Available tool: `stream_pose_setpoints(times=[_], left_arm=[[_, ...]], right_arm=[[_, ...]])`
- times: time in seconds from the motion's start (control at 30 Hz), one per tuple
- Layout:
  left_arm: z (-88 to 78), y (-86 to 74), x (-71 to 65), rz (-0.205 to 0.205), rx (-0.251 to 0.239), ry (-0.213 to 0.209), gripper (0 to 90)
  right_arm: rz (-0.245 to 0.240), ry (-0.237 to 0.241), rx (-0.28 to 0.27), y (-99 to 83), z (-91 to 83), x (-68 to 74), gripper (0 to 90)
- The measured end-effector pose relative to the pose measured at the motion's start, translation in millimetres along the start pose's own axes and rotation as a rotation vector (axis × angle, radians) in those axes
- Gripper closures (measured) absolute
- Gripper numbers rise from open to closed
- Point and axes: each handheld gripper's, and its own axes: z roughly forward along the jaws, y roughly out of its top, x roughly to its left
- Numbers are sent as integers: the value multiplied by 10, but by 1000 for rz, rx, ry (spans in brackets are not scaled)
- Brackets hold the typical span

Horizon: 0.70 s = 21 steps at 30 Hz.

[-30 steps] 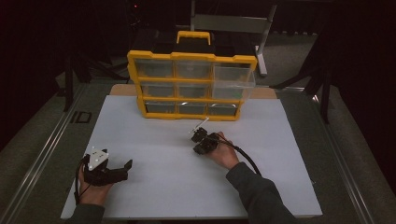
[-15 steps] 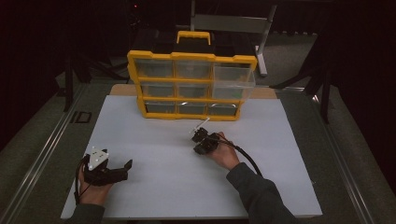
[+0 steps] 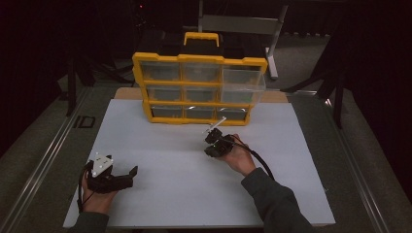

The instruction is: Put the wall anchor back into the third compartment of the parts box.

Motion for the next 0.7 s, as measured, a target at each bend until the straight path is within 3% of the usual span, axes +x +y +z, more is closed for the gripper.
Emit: stream_pose_setpoints(times=[0.37,0.7], left_arm=[[-2,1,-1,-1,-2,-1,1],[-1,1,-2,0,-1,-1,1]], right_arm=[[10,18,-39,9,-279,1,841],[16,33,-50,-3,-404,-16,841]])
